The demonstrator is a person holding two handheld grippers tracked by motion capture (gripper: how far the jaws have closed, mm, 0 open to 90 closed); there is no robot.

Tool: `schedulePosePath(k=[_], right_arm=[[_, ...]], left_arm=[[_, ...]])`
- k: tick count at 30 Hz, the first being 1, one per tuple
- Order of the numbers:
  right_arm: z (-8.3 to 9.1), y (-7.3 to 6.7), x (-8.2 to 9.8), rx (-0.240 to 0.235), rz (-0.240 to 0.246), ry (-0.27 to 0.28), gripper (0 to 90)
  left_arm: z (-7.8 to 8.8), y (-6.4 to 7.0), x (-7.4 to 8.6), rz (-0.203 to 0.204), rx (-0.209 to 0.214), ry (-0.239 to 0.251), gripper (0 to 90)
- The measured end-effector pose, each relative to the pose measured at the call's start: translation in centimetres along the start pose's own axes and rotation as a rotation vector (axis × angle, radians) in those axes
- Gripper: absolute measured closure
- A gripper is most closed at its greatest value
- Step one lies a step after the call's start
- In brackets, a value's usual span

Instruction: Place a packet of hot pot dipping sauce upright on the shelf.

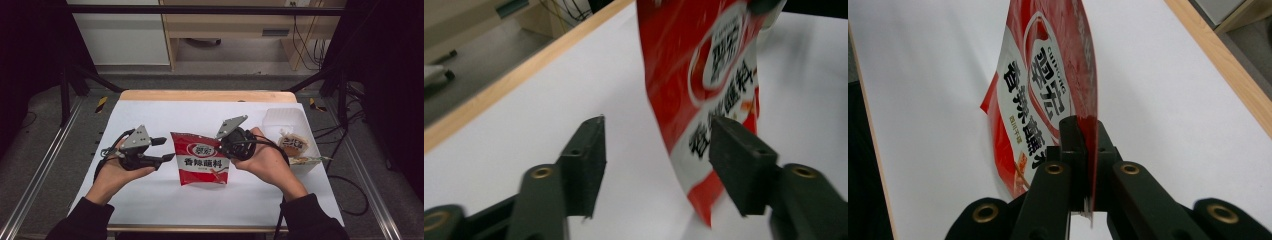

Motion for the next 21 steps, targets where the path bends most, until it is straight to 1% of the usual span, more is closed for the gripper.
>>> schedulePosePath(k=[1, 2, 3, 7, 9, 10, 11, 12, 14, 15, 16, 18, 20, 21], right_arm=[[0.1, 0.1, -0.1, 0.002, -0.003, 0.0, 89.5], [0.3, 0.3, -0.1, 0.004, 0.005, 0.001, 89.5], [0.5, 0.5, -0.2, 0.009, 0.009, 0.0, 89.5], [1.1, 1.1, -0.7, 0.013, 0.018, 0.018, 89.6], [1.4, 1.6, -0.9, 0.021, 0.018, 0.023, 89.6], [1.5, 1.8, -1.0, 0.02, 0.014, 0.028, 89.6], [1.6, 2.1, -1.2, 0.022, 0.011, 0.032, 89.6], [1.7, 2.4, -1.2, 0.026, 0.009, 0.034, 89.6], [1.9, 3.1, -1.4, 0.037, 0.002, 0.034, 89.6], [2.1, 3.5, -1.4, 0.044, -0.001, 0.031, 89.6], [2.2, 3.9, -1.5, 0.05, 0.0, 0.029, 89.6], [2.6, 4.6, -1.7, 0.059, -0.002, 0.028, 89.6], [3.0, 5.2, -1.9, 0.062, -0.005, 0.037, 89.6], [3.2, 5.4, -1.9, 0.063, -0.002, 0.04, 89.6]], left_arm=[[0.0, 0.0, 0.6, 0.007, -0.005, -0.01, 32.8], [0.1, -0.1, 1.6, 0.02, -0.009, -0.026, 30.8], [0.1, -0.1, 2.2, 0.027, -0.013, -0.032, 29.1], [0.3, -0.1, 5.5, 0.077, -0.04, -0.063, 21.3], [0.4, -0.2, 6.8, 0.092, -0.056, -0.073, 18.4], [0.4, -0.3, 7.6, 0.107, -0.067, -0.077, 17.1], [0.4, -0.4, 8.0, 0.117, -0.072, -0.075, 16.0], [0.4, -0.6, 8.7, 0.137, -0.08, -0.069, 15.3], [0.4, -0.9, 9.5, 0.164, -0.096, -0.063, 13.5], [0.4, -1.0, 9.8, 0.17, -0.105, -0.065, 13.2], [0.4, -1.0, 10.0, 0.172, -0.104, -0.068, 12.5], [0.5, -1.2, 10.2, 0.184, -0.115, -0.057, 11.2], [0.6, -1.2, 10.3, 0.19, -0.104, -0.047, 9.3], [0.7, -1.3, 10.4, 0.195, -0.105, -0.044, 8.4]])
Point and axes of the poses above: each handheld gripper's, and its own axes: z roughly backward along the jaws, x roughly out of its underside, y roughly to its right, the point moved 9 cm from there along -z, roughly forward along the jaws, and after that the axes turned 3 degrees about x, right-handed, at the moved point
